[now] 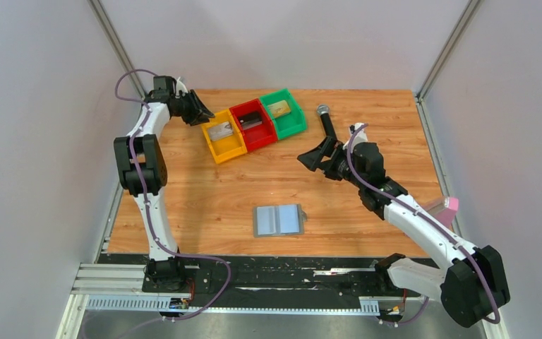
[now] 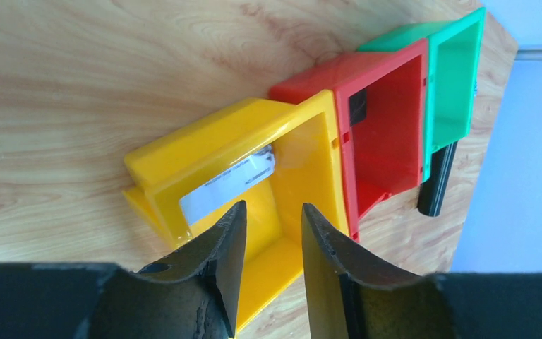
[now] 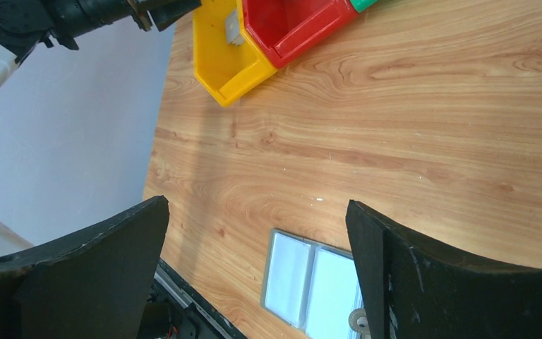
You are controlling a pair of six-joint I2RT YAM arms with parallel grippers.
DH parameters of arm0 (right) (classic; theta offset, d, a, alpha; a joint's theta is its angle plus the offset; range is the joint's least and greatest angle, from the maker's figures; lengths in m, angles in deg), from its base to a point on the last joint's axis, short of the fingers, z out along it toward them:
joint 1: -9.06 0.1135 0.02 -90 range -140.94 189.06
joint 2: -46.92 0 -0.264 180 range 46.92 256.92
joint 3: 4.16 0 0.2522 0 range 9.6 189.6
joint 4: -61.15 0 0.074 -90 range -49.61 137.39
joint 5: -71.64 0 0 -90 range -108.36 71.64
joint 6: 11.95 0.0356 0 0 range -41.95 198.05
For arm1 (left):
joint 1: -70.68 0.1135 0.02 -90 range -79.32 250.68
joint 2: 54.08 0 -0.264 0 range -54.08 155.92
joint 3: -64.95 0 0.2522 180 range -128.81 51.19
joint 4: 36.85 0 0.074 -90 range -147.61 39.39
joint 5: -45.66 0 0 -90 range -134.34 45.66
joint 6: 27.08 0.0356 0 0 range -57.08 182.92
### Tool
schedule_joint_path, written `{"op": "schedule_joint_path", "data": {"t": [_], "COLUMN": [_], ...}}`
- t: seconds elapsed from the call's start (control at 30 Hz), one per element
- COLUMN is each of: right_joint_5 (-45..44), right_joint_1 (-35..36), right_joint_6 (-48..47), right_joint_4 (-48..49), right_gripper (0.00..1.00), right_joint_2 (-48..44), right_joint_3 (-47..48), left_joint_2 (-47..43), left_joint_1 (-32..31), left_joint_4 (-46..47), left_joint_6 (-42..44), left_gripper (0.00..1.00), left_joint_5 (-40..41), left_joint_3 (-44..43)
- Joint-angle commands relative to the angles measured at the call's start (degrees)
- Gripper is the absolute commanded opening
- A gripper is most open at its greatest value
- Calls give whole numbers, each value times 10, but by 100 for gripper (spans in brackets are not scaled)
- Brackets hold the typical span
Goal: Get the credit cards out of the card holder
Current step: Place the credit card in the storage box, then remove the credit card from the card holder.
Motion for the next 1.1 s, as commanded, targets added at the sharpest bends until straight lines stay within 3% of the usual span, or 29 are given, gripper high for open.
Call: {"op": "schedule_joint_path", "data": {"t": [0.0,0.2,0.47,0.83,1.07], "right_joint_5": [9,50,86,-97,-177], "right_joint_1": [-3,-3,19,184,268], "right_joint_6": [-8,-21,-5,7,12], "right_joint_4": [-93,-153,-180,-210,-234], "right_gripper": [100,99,80,74,75], "right_joint_2": [9,7,17,107,218], "right_joint_3": [62,82,67,90,157], "left_joint_2": [-11,-41,-164,-393,-555], "left_joint_1": [1,1,0,-40,-45], "left_joint_4": [-25,-74,-115,-105,-84], "left_joint_6": [9,26,45,91,83], "left_gripper": [44,48,48,50,55], "left_joint_5": [-4,-1,-26,-75,-71], "left_joint_3": [-48,-47,86,338,434]}}
